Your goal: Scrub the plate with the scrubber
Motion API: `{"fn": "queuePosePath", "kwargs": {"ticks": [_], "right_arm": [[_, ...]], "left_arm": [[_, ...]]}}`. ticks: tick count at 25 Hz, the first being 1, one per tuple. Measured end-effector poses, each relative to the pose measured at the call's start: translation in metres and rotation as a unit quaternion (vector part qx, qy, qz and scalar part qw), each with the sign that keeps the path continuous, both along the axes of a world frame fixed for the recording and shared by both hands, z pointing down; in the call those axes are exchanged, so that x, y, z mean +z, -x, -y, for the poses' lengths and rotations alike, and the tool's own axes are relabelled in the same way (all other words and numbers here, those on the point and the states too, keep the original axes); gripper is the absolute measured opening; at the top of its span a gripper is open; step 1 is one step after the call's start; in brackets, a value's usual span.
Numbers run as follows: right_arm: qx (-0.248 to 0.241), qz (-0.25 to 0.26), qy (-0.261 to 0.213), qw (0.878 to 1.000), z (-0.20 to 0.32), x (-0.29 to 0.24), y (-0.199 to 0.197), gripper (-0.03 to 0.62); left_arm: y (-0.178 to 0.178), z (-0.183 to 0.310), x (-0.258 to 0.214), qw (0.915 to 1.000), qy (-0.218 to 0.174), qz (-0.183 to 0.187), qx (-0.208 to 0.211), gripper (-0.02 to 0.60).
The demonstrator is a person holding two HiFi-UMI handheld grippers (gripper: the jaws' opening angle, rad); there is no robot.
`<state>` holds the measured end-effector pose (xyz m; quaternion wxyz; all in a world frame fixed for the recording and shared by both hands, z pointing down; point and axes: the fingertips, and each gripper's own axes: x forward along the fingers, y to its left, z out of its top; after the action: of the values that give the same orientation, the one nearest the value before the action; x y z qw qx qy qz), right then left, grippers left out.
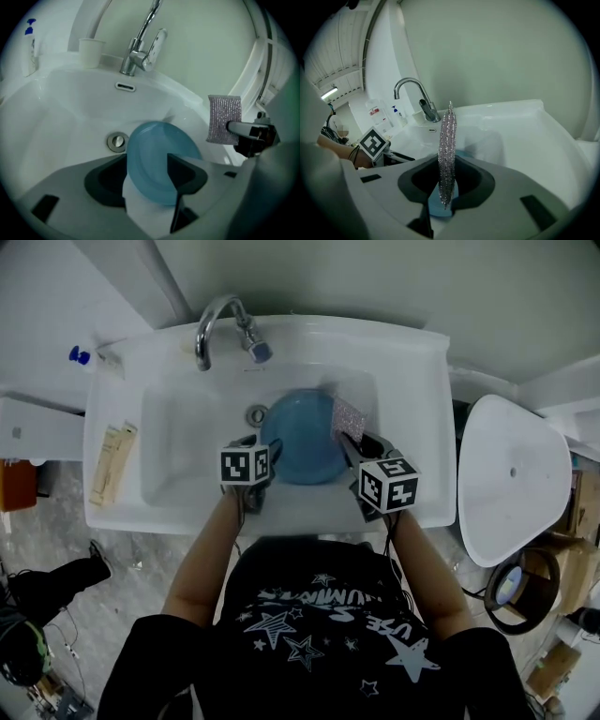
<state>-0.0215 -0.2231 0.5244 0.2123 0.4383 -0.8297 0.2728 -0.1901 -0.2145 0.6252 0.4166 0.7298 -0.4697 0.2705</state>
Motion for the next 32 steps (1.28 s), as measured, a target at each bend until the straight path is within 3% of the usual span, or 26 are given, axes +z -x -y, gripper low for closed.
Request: {"fn": "queuePosePath", "kwargs": {"ticks": [5, 13, 20, 25, 29, 32], "right_arm": [[-0.007, -0.001, 0.014, 1.0, -0.003, 0.011, 0.006, 0.081], [0.001, 0.008, 0.03, 1.0, -0.009, 0.023, 0.01, 0.081], [0.008, 0.017, 0.039, 0.999, -0.014, 0.028, 0.013, 0.081], [0.011, 0.016, 0.039, 0.999, -0.017, 0.028, 0.006, 0.081], [0.021, 0.011, 0.04, 0.999, -0.019, 0.028, -0.002, 0.081], [0.03, 0.012, 0.037, 0.999, -0.018, 0.026, -0.007, 0.081]], "left_arm": [[0.008, 0.002, 0.023, 0.9997, 0.025, 0.008, -0.001, 0.252], [0.006, 0.002, 0.051, 0.9966, 0.072, -0.036, -0.015, 0.252], [0.005, -0.005, 0.069, 0.9935, 0.107, -0.036, -0.017, 0.25], [0.009, -0.001, 0.071, 0.9931, 0.107, -0.028, -0.039, 0.211], [0.008, -0.005, 0.077, 0.9911, 0.123, -0.022, -0.047, 0.078], [0.009, -0.004, 0.079, 0.9904, 0.125, -0.022, -0.054, 0.072]]}}
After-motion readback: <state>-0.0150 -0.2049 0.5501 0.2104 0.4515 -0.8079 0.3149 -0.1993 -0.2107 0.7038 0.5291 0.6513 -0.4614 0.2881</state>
